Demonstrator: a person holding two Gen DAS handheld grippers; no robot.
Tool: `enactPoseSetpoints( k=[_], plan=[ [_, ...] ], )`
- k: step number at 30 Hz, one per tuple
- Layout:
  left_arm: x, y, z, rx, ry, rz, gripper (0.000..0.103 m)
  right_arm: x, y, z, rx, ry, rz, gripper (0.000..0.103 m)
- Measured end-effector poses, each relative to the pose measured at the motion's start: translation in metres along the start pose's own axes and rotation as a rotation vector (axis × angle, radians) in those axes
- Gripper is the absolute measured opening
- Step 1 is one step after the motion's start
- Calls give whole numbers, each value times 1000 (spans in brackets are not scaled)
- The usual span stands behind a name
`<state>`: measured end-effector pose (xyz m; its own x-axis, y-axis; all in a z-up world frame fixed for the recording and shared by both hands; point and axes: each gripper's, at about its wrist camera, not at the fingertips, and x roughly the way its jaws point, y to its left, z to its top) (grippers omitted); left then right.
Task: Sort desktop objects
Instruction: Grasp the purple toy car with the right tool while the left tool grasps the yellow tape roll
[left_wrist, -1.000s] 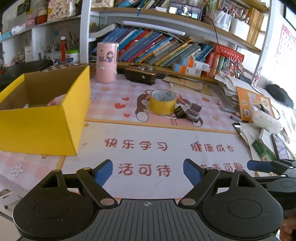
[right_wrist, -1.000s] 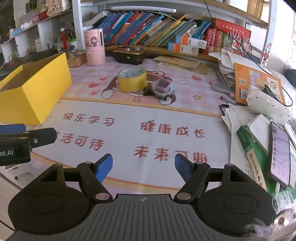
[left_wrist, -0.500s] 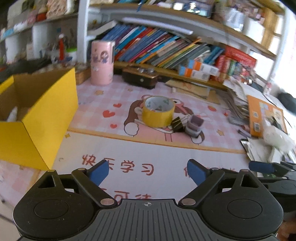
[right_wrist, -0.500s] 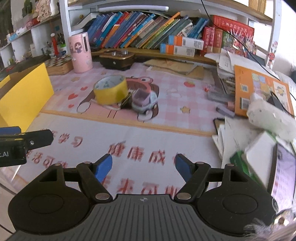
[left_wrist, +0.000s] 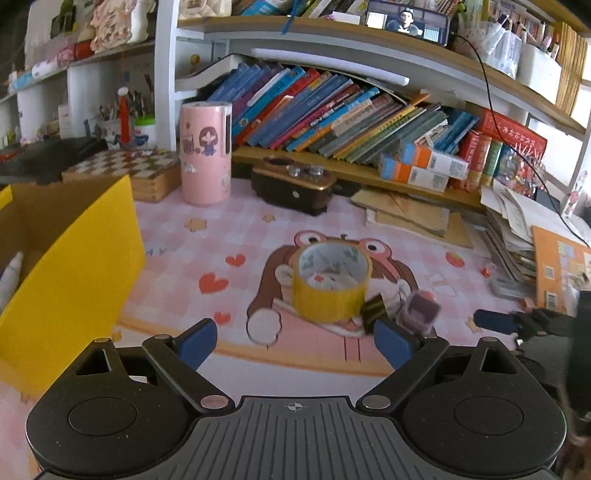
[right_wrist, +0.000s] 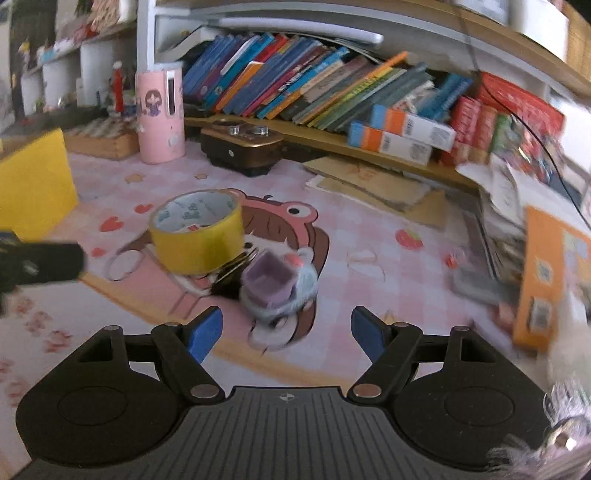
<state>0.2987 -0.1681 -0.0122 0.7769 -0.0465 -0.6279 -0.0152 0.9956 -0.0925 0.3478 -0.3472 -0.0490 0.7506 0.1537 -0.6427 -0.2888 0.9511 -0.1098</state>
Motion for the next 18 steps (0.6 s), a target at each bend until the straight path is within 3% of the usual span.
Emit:
enactPoseSetpoints(
  k=[2, 10, 12, 18],
  plan=[
    [5, -2, 5, 10, -4, 7, 94, 18, -5, 3, -23, 28, -4, 75],
    [35, -8, 14, 29, 11, 12, 94, 47, -10, 12, -104, 55, 124, 71],
    [46, -10, 15, 32, 19, 17, 94, 50, -11, 13, -87, 56, 148, 61],
    [76, -19, 19, 47, 45, 28, 94, 38, -22, 9, -4, 66, 127, 61]
  ],
)
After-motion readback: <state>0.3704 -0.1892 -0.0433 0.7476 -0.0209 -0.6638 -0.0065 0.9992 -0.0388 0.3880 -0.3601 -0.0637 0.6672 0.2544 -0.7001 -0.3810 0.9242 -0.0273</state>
